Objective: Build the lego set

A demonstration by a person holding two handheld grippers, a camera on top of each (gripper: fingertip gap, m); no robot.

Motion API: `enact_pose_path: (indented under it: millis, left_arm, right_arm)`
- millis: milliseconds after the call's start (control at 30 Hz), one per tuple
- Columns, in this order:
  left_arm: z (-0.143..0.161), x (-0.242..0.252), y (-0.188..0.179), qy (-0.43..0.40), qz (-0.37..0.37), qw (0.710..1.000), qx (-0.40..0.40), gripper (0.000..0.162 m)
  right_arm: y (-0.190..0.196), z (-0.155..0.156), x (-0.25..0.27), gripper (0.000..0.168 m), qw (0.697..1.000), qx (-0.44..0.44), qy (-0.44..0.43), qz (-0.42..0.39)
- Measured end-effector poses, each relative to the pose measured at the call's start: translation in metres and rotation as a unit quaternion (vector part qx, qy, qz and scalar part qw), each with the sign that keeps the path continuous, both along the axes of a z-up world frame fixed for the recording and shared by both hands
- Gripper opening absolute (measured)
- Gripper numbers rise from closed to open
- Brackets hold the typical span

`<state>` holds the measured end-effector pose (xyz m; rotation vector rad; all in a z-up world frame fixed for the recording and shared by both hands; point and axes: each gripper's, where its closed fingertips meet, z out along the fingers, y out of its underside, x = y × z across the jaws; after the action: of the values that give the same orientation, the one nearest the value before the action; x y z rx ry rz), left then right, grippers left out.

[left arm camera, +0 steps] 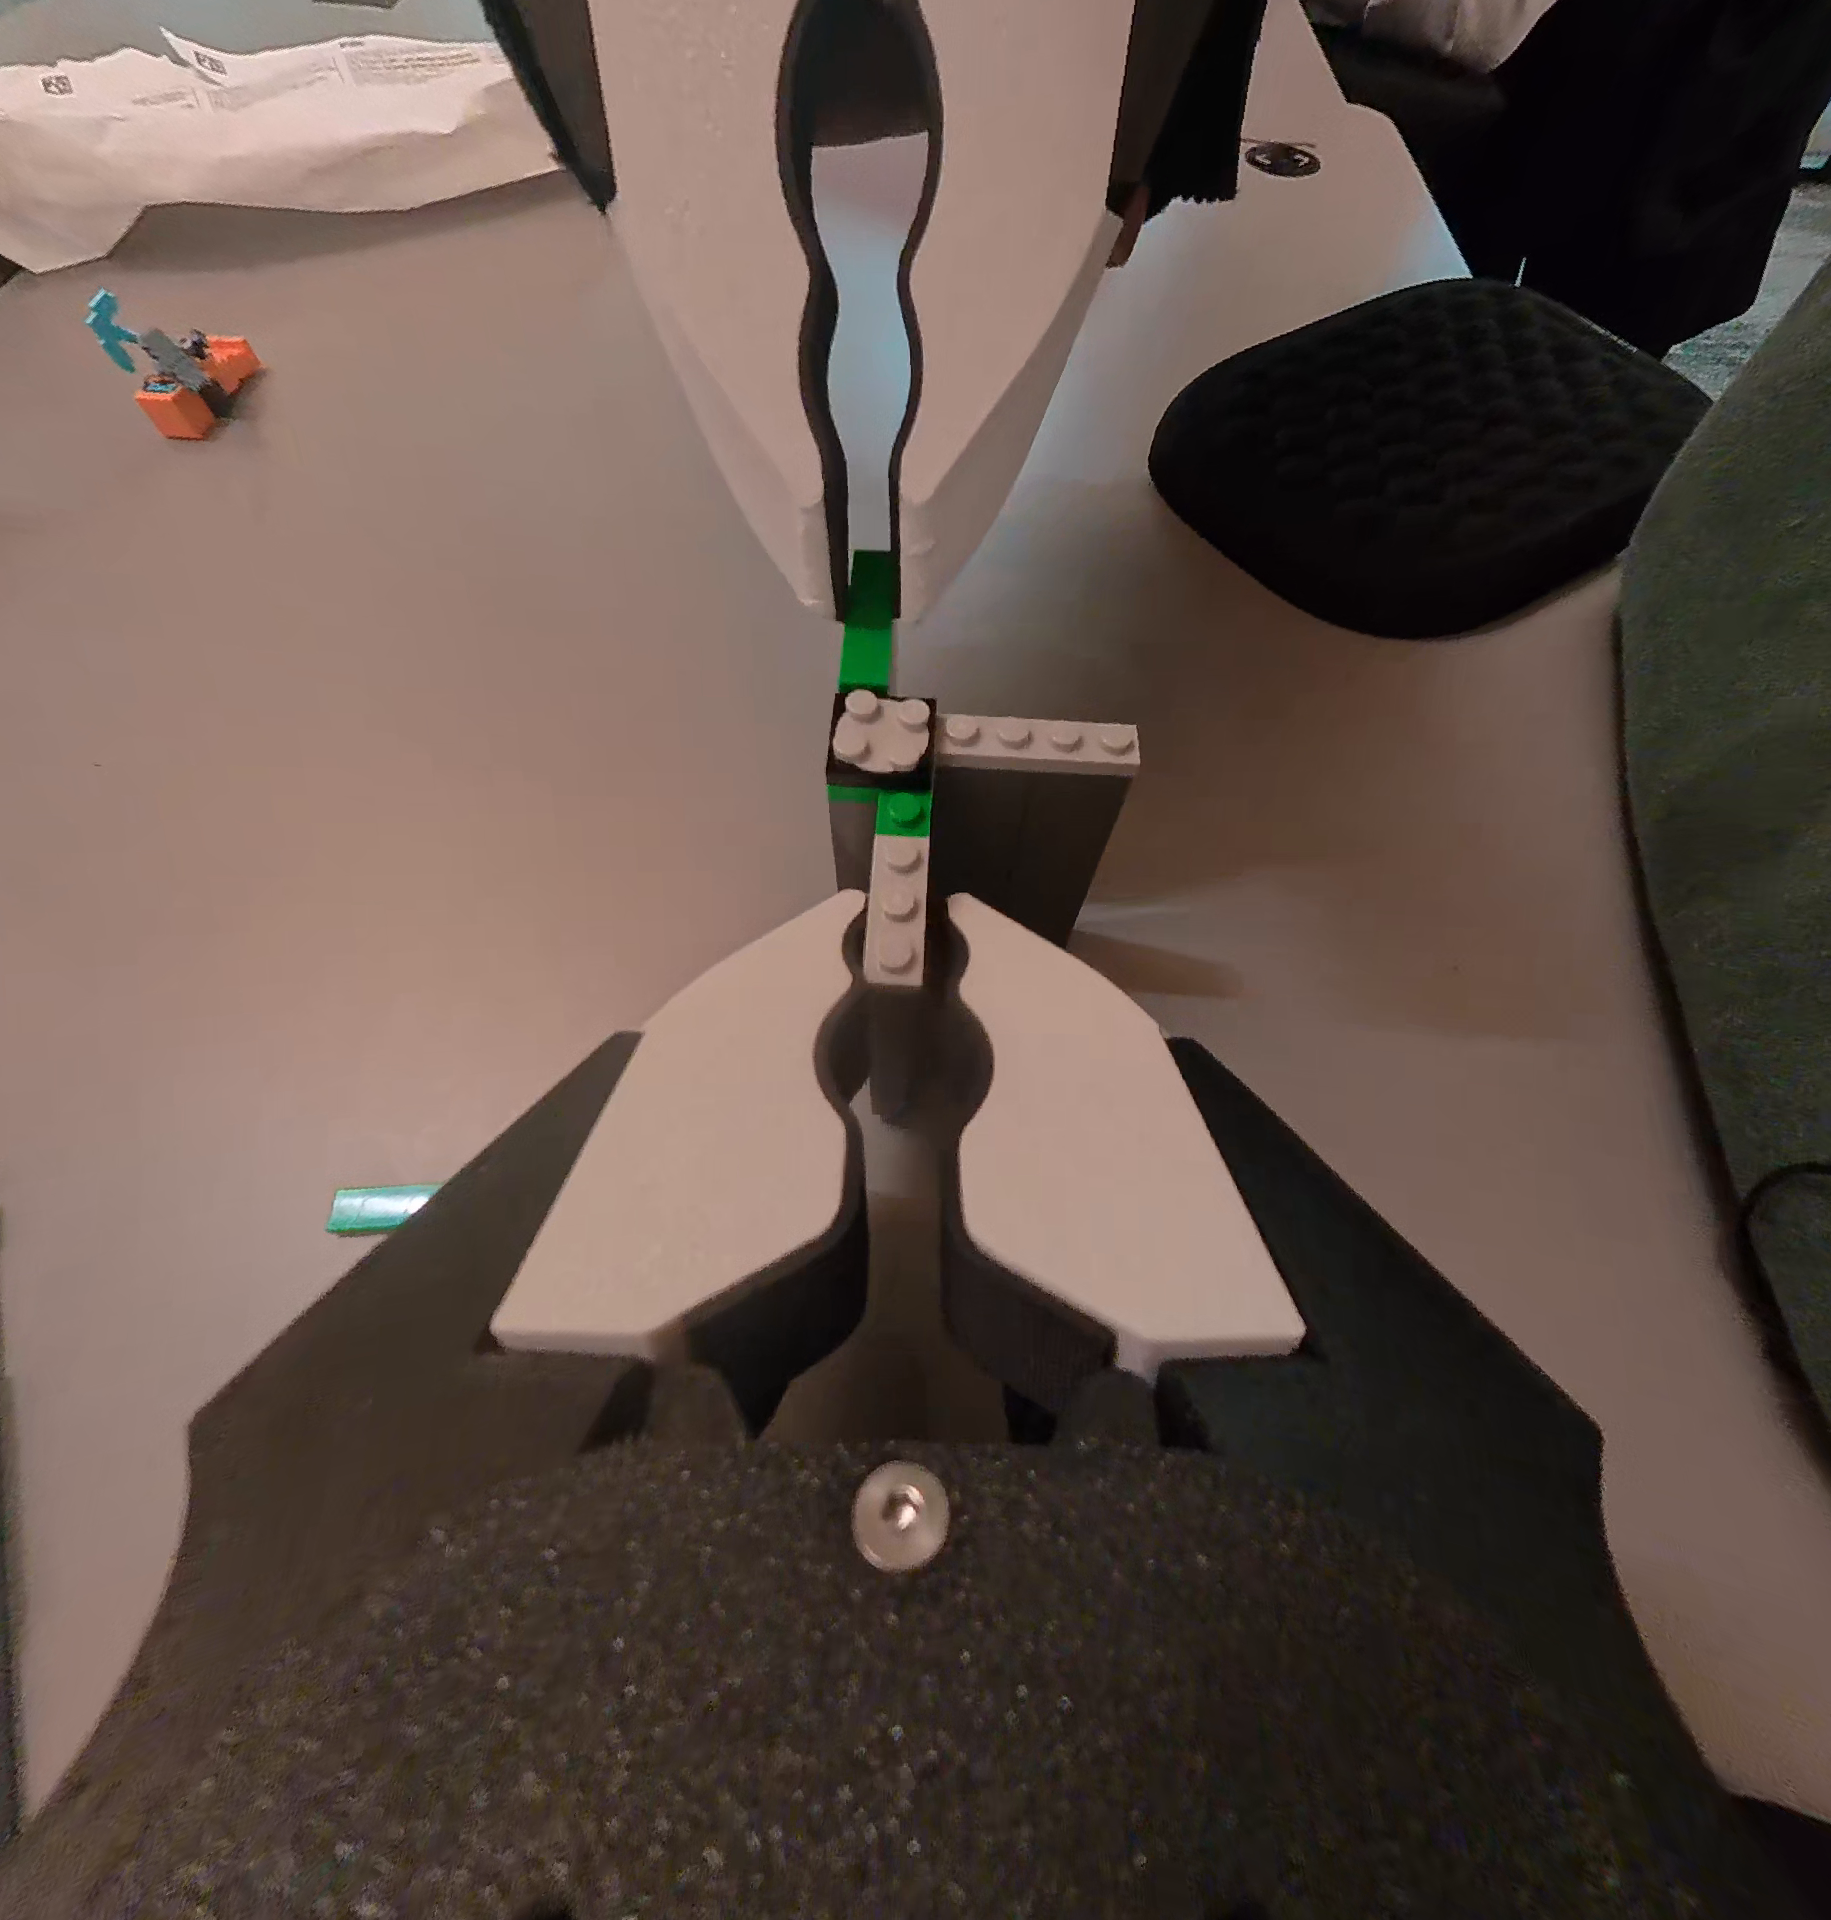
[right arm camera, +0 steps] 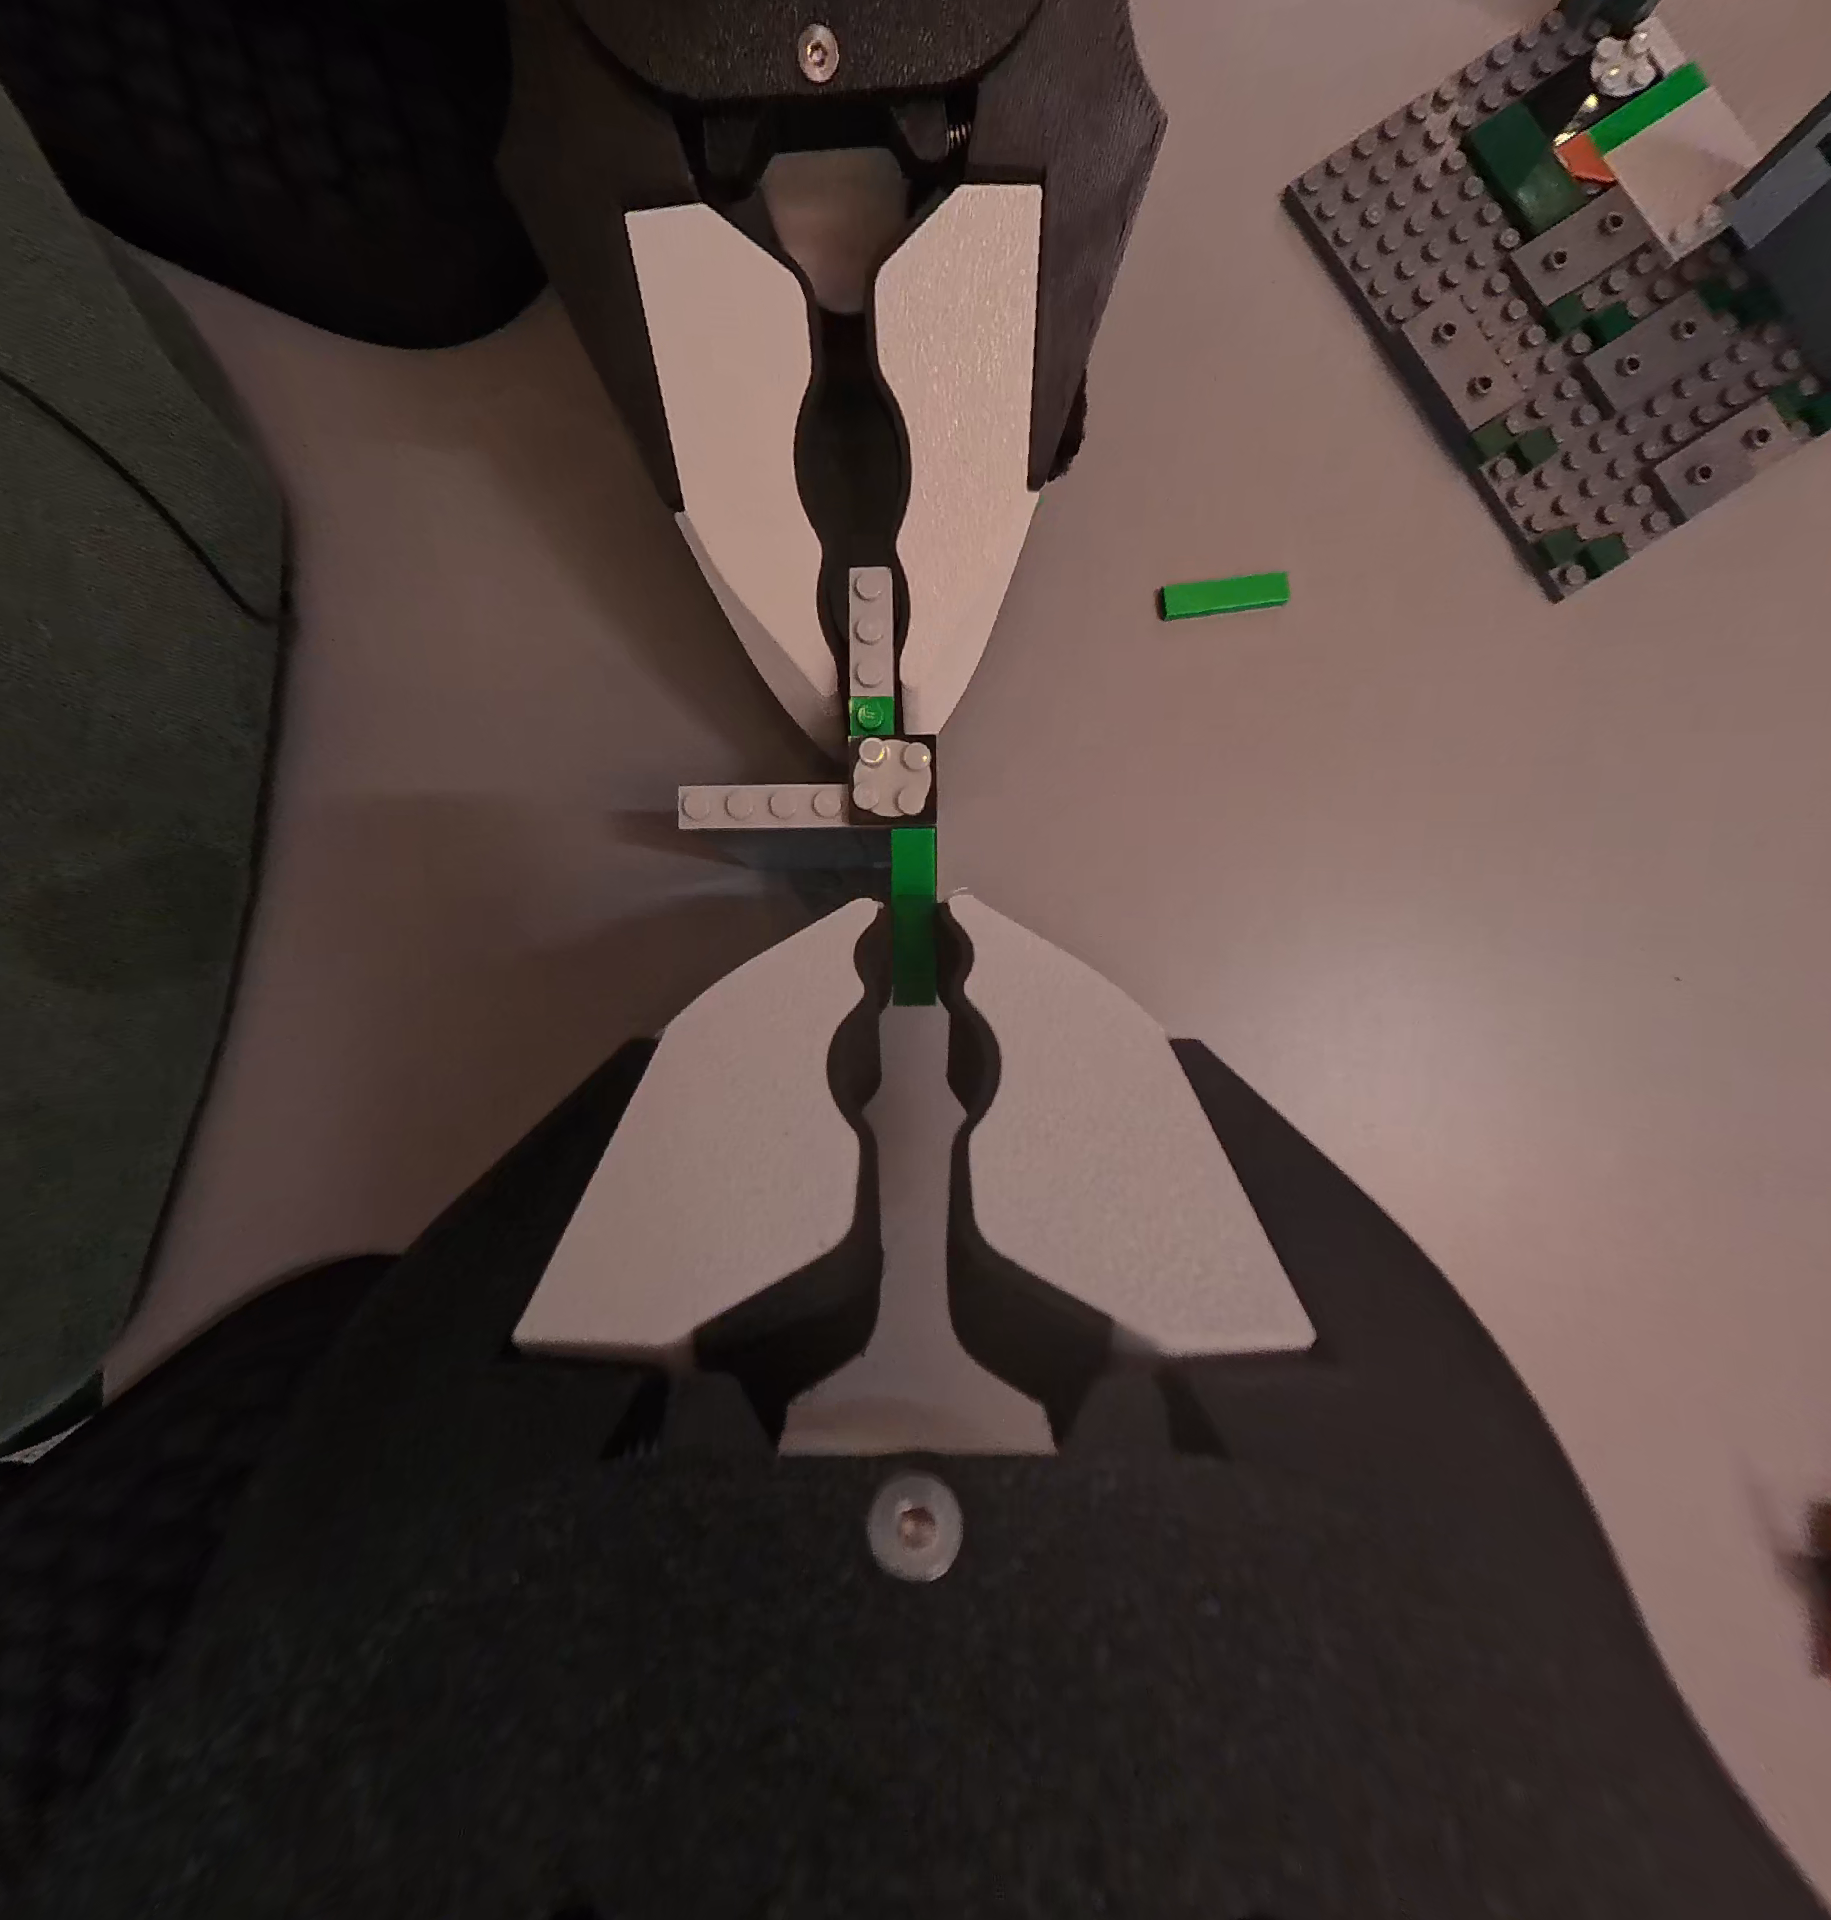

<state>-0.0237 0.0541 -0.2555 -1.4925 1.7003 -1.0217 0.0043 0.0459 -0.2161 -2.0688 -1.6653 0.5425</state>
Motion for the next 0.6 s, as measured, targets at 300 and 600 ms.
enact_pose_path:
  millis: [300,600]
  left_arm:
    - [0.004,0.0,0.001,-0.01,0.001,1.0,-0.002,0.012]
    - [0.033,-0.008,0.009,-0.061,0.012,0.998,-0.012,0.015]
  right_arm:
    - [0.002,-0.001,-0.002,0.007,1.0,0.005,-0.018,0.004]
    - [0.002,-0.002,-0.002,0.01,1.0,0.006,-0.023,0.004]
